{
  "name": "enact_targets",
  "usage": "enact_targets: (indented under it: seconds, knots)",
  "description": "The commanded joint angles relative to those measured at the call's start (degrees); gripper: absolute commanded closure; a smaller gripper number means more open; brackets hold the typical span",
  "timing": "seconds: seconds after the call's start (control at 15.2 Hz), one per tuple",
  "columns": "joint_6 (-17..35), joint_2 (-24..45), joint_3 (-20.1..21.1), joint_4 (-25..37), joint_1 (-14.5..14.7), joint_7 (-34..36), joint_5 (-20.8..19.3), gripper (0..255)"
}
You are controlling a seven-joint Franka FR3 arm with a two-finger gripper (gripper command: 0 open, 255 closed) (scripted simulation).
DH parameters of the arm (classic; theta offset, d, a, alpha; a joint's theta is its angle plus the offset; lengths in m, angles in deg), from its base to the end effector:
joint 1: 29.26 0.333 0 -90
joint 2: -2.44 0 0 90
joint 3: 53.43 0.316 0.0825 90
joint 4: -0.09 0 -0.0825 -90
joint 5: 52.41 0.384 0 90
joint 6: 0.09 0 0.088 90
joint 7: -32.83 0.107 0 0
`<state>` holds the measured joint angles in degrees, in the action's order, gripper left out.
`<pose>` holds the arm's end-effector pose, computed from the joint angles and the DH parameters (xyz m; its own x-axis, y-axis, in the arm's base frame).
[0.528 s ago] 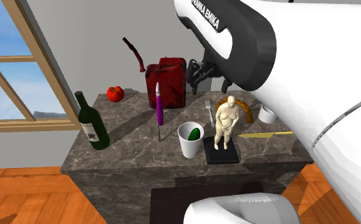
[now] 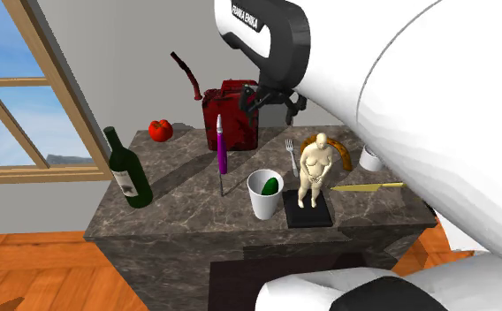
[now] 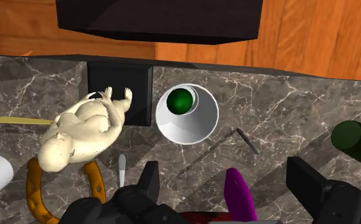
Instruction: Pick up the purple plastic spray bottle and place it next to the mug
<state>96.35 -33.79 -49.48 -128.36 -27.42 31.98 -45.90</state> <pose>0.3593 0.0537 0.6035 0.9930 0.0924 0.0733 0.0976 -0.9926 -0.0717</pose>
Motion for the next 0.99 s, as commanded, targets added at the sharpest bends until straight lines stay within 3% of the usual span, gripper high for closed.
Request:
enact_targets:
  seconds: [0.0,0.46,0.92]
  knots:
    - [2.61,3.88,1.42,1.20,0.13,1.57,0.28,0]
    - [9.31,18.37,5.70,8.49,0.30,7.12,-0.56,0]
    - [12.95,34.01,8.81,19.57,0.97,13.28,-3.97,0]
